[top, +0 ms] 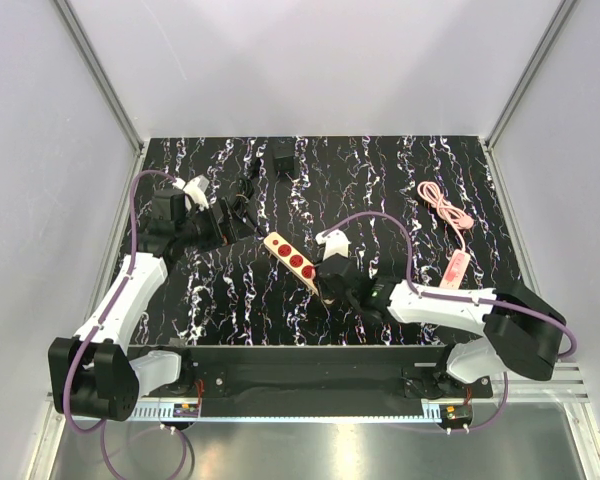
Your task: Insert the plug
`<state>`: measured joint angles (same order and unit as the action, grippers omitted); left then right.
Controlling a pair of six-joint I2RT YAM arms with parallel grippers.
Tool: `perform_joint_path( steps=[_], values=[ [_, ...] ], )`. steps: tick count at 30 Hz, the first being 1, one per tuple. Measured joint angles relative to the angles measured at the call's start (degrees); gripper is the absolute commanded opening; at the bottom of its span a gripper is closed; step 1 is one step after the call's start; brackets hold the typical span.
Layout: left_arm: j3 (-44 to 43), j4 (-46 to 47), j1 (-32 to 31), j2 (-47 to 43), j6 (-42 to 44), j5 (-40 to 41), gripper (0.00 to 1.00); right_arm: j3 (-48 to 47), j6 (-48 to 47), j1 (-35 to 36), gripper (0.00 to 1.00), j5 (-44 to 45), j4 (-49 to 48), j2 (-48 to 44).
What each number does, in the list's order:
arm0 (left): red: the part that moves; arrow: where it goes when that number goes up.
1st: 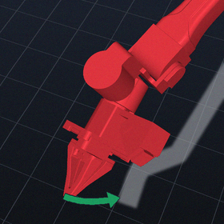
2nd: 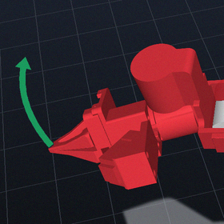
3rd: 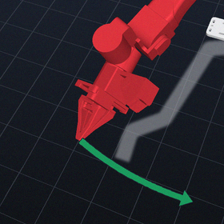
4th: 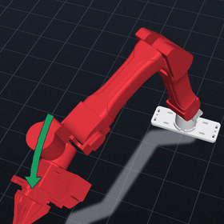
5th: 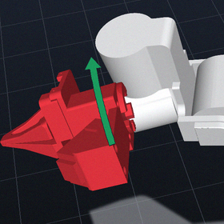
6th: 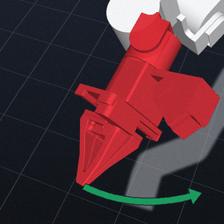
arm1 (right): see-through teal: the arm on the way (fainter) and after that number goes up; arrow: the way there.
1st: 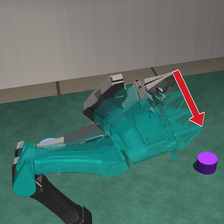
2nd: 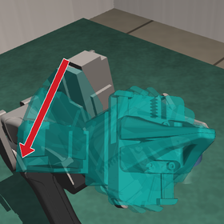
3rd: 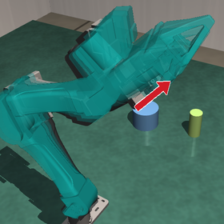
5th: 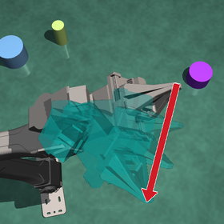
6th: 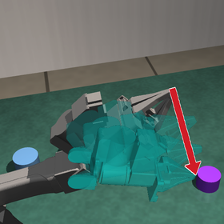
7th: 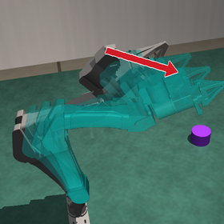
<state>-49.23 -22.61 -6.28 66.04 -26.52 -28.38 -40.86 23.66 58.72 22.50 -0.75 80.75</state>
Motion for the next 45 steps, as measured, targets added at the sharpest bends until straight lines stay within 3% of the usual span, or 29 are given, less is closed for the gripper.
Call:
perform_joint_path(
  steps=[19,32,40,45],
  values=[
    [0.15,0.07,0.0,-0.07,-0.02,-0.24,0.99,-0.2,2.56,3.61,0.0,8.72,-1.66,3.17],
    [1.09,0.7,0.0,-0.28,-0.17,-1.03,0.99,7.3,2.75,5.05,0.0,13.64,-16.96,3.13],
    [1.11,1.77,-1.62,3.1,-0.48,-4.42,0.95,5.53,-1.14,6.14,0.0,13.81,-14.27,2.4],
    [1.11,2.99,-3.13,3.5,-0.85,-7.41,0.92,1.25,-6.69,6.54,0.0,9.66,-6.56,1.7]
  ],
)
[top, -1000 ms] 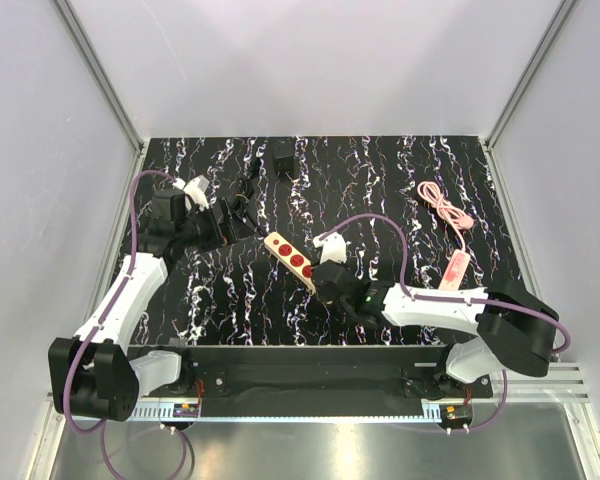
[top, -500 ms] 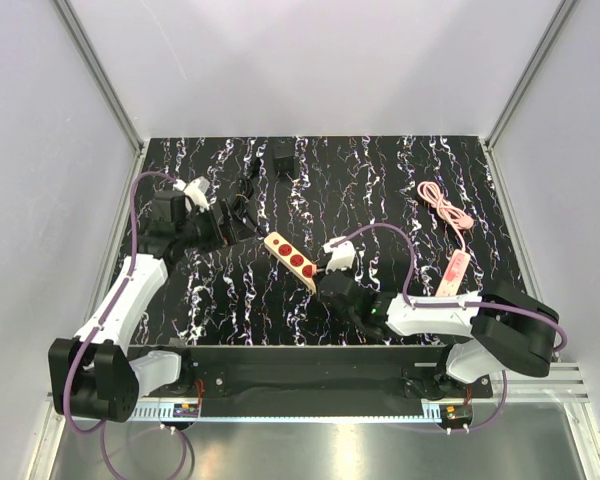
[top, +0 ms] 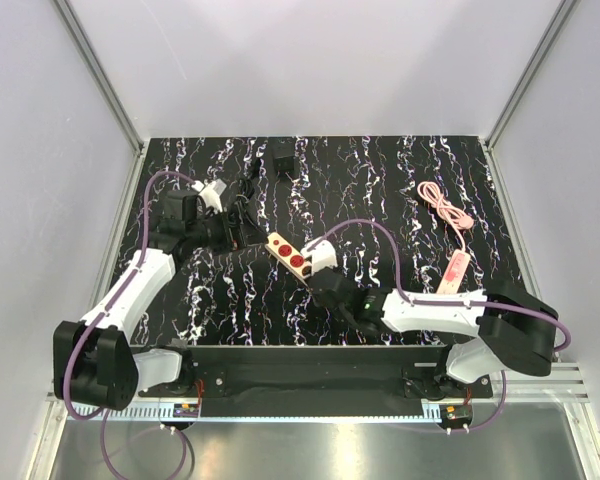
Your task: Insert the plug
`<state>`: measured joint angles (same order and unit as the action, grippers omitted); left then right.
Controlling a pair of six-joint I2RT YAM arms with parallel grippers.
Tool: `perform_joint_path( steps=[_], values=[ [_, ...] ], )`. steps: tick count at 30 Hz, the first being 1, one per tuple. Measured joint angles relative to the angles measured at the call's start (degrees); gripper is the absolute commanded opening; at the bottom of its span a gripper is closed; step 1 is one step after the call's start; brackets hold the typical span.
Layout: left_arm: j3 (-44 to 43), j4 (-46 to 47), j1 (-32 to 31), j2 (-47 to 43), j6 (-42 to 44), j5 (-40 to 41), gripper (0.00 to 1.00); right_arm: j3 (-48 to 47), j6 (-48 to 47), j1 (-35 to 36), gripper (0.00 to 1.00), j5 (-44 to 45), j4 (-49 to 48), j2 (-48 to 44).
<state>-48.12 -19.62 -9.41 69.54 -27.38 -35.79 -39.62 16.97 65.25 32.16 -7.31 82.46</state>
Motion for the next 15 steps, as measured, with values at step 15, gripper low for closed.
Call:
perform_joint_path(
  steps=[15],
  values=[
    [-0.57,5.07,-1.97,-1.7,-6.01,-12.61,0.9,-12.79,-11.06,0.85,0.0,-10.67,11.15,-10.54]
  ],
)
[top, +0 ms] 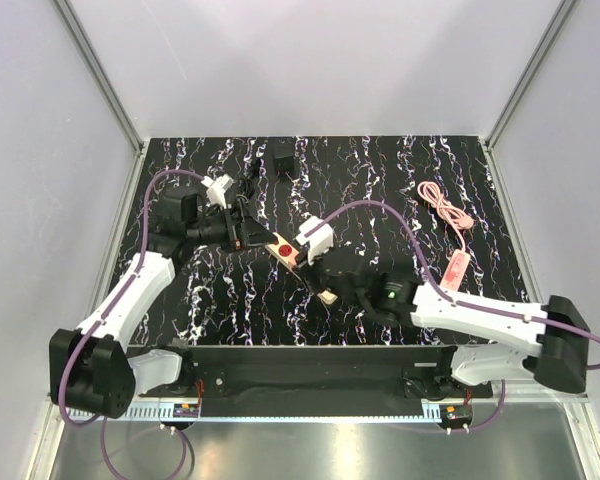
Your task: Insert the plug
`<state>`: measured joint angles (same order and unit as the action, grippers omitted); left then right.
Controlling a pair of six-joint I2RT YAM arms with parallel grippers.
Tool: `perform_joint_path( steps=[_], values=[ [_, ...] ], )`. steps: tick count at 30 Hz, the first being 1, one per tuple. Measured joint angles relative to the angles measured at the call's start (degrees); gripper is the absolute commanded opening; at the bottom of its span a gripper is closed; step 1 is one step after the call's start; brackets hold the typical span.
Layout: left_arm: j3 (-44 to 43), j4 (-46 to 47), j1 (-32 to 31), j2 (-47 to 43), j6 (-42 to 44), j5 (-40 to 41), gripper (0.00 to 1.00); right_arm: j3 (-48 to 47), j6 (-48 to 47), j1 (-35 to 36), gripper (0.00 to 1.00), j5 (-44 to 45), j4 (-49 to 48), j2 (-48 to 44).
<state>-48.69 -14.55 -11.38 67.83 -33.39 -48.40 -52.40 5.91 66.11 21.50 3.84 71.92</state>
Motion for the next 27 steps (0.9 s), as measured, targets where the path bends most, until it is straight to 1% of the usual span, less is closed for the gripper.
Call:
perform_joint_path(
  steps=[2,6,14,18,21,22,25,27],
  values=[
    [0.42,1.03,-0.55,-1.57,-1.55,-1.49,0.91,0.02,-1.22,0.0,0.0,-1.33,-0.22,-2.27],
    [1.92,3.87,-1.86,-4.28,-5.73,-3.78,0.91,0.09,-3.89,0.02,0.0,-4.04,-2.64,-5.27],
    [4.44,9.14,-6.19,-4.85,-12.44,-5.2,0.92,0.35,-7.67,0.11,0.0,-7.5,-4.57,-5.16],
    [6.49,11.58,-7.15,-4.79,-15.26,-5.49,0.88,0.85,-9.66,0.24,0.0,-7.65,-5.68,-5.07],
    [7.34,12.85,-7.48,-4.72,-16.65,-5.49,0.72,1.66,-10.8,0.26,0.01,-7.65,-6.16,-5.05],
    [7.65,13.57,-7.56,-4.7,-17.38,-5.53,0.52,1.84,-11.02,0.26,0.04,-7.65,-6.19,-5.01],
    [7.96,16.22,-7.96,-4.57,-18.88,-6.01,0.31,2.38,-11.32,0.28,0.08,-7.54,-6.14,-4.28],
    [7.98,17.4,-8.09,-3.91,-19.63,-6.45,0.23,2.84,-11.28,0.28,0.13,-7.43,-6.05,-3.98]
  ],
)
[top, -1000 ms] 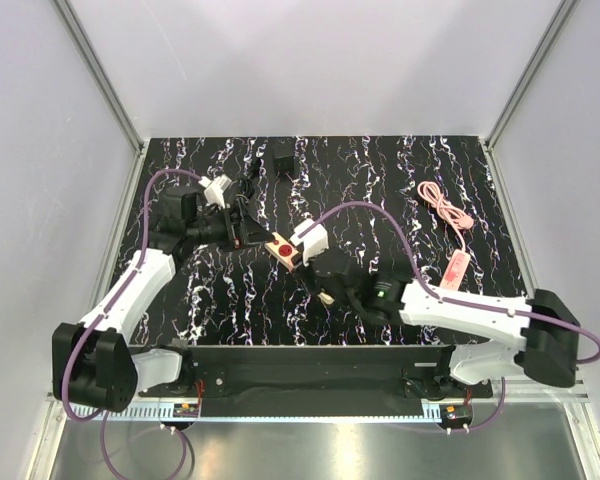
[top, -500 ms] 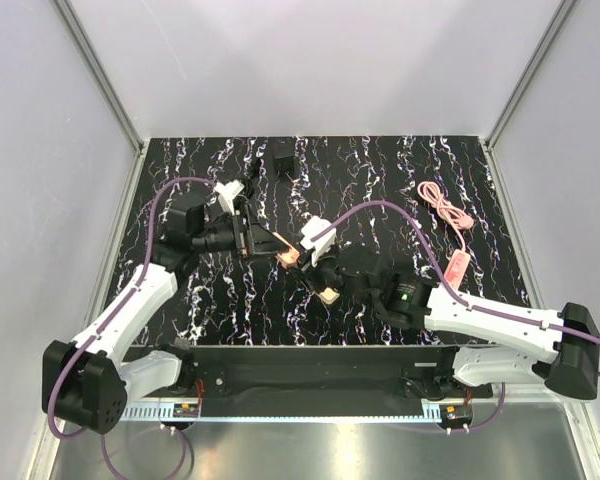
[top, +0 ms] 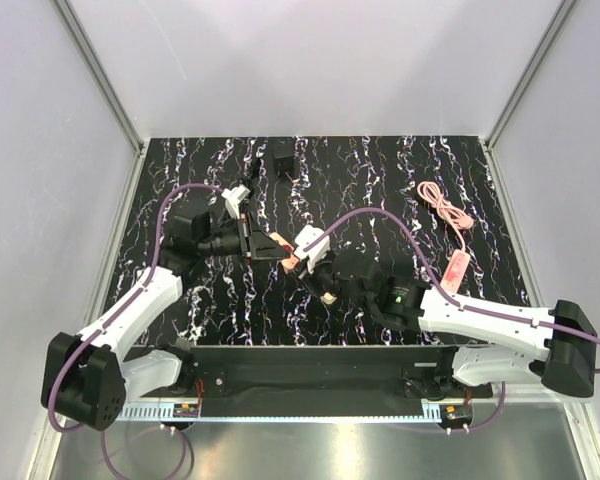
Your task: Insert the plug
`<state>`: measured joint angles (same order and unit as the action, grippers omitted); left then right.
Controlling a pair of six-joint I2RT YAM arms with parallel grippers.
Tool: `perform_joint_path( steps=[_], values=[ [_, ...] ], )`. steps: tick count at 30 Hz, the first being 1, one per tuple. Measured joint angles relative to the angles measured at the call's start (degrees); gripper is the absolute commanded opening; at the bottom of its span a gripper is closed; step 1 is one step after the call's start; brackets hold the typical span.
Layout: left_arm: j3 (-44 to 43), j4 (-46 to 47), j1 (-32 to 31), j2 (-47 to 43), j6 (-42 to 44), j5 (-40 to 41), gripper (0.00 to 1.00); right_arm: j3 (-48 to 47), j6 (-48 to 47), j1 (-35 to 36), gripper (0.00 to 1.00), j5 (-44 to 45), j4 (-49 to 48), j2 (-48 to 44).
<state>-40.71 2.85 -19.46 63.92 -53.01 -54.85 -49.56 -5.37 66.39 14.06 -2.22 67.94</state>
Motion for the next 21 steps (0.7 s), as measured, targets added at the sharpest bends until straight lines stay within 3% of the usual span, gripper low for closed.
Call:
perform_joint_path(
  steps=[3,5,6,7,8,9,12,15,21],
  values=[
    [0.0,0.7,-0.37,0.9,-0.2,0.07,0.04,0.5,0.09,0.04,0.16,-0.02,0.17,0.48],
    [-0.02,1.14,-0.63,1.38,-0.02,0.15,0.0,0.59,0.26,0.04,0.04,0.0,0.81,0.9],
    [-0.02,1.18,-0.68,1.51,0.13,0.17,0.07,0.59,0.35,0.09,0.0,0.02,0.85,1.14],
    [-0.02,1.11,-0.74,1.62,0.48,0.22,0.21,0.55,0.5,0.11,0.0,0.0,0.94,1.4],
    [-0.09,0.63,-0.76,1.73,1.22,0.35,0.55,0.46,0.7,0.11,0.0,0.07,1.22,1.64],
    [-0.33,-0.48,-0.85,1.79,1.92,0.57,0.64,0.42,0.87,0.15,0.0,0.22,1.64,1.81],
    [-2.1,-6.97,-0.66,1.84,6.08,2.54,0.76,0.42,1.53,0.15,0.0,1.44,2.12,1.77],
    [-4.11,-10.71,0.68,1.7,9.86,3.48,0.8,0.68,2.86,0.15,0.0,2.51,2.27,0.24],
    [-4.63,-4.0,1.81,-1.53,10.82,-0.28,0.8,-0.42,11.32,-0.7,0.0,1.7,4.09,-7.26]
  ],
)
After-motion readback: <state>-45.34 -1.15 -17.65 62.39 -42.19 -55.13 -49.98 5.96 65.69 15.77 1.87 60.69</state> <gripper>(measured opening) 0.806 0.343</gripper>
